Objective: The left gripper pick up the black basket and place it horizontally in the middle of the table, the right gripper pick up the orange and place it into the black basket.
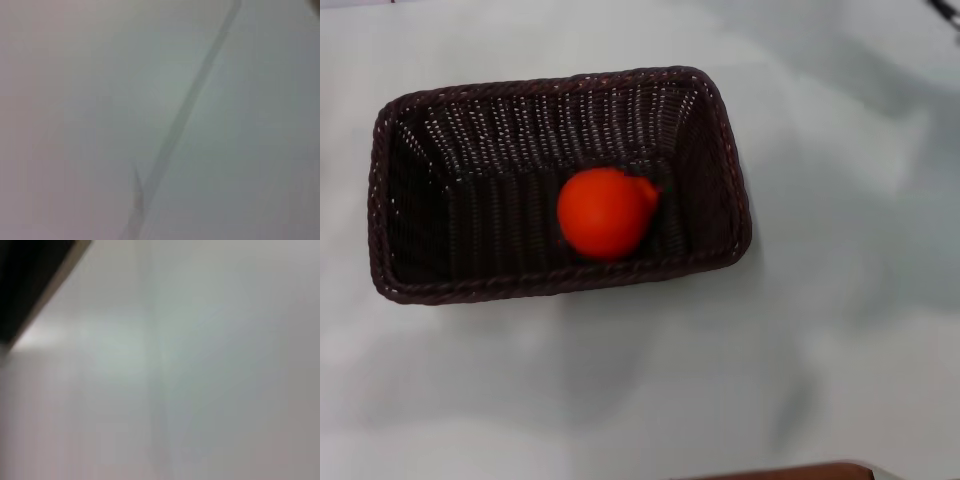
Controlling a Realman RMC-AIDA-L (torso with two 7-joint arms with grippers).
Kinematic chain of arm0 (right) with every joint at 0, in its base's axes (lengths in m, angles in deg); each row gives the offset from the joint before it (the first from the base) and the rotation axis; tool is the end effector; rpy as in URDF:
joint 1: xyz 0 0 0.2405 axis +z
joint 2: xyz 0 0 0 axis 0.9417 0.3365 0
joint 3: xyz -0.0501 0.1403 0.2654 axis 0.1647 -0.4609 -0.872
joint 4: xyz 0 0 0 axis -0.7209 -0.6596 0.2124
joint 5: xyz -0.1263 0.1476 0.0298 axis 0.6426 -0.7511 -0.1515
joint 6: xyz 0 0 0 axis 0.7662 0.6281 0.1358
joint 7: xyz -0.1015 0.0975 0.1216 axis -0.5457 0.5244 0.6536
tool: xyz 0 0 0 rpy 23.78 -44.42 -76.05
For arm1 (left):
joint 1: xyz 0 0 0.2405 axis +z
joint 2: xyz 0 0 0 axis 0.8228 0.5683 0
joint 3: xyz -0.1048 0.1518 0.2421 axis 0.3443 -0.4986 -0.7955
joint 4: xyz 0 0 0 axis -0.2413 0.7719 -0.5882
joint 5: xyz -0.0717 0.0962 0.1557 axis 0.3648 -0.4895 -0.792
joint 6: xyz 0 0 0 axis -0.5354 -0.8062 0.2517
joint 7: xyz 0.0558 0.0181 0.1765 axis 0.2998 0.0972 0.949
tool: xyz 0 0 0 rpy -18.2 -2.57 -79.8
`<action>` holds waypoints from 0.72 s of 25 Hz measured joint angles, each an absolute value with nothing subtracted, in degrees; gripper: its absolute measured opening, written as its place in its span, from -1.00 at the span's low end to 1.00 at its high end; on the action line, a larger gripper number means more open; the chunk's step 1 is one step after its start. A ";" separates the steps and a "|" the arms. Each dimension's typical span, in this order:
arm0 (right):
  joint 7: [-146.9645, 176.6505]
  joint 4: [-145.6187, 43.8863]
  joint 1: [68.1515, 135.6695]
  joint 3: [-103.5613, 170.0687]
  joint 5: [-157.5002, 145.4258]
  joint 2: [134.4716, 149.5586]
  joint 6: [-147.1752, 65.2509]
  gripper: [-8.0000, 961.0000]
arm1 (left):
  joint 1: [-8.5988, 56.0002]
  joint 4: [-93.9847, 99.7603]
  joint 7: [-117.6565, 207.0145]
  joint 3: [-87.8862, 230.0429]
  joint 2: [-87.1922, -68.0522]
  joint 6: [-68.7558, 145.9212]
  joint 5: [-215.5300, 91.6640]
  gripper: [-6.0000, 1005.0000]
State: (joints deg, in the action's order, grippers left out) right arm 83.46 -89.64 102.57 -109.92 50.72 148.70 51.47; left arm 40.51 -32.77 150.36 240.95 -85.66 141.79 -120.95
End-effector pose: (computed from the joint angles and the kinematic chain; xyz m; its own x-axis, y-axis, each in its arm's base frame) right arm 0.1977 0.4165 0.0237 -0.4340 -0.0476 0.8997 0.5266 0.7969 0.2962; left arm -0.3385 0.3053 0.0964 0.1894 -0.2272 0.9553 0.8577 -0.4353 -0.2736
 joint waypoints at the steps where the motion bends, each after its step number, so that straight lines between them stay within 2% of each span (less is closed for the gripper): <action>1: 79.91 -86.57 101.99 -111.16 46.57 148.70 51.23 0.93 | 40.51 -32.77 150.36 240.95 -85.66 141.79 -120.95 0.82; 4: 69.00 -78.29 100.25 -114.15 34.74 148.90 51.61 0.94 | 41.37 -26.68 162.18 240.98 -86.55 143.04 -112.31 0.82; 9: 56.21 -65.58 98.22 -115.51 16.78 149.22 56.39 0.94 | 42.16 -20.03 173.58 241.00 -86.67 145.22 -105.63 0.82; 18: 53.81 -60.76 95.94 -116.15 10.01 149.28 57.96 0.94 | 42.23 -17.94 178.01 240.94 -86.75 144.54 -104.17 0.81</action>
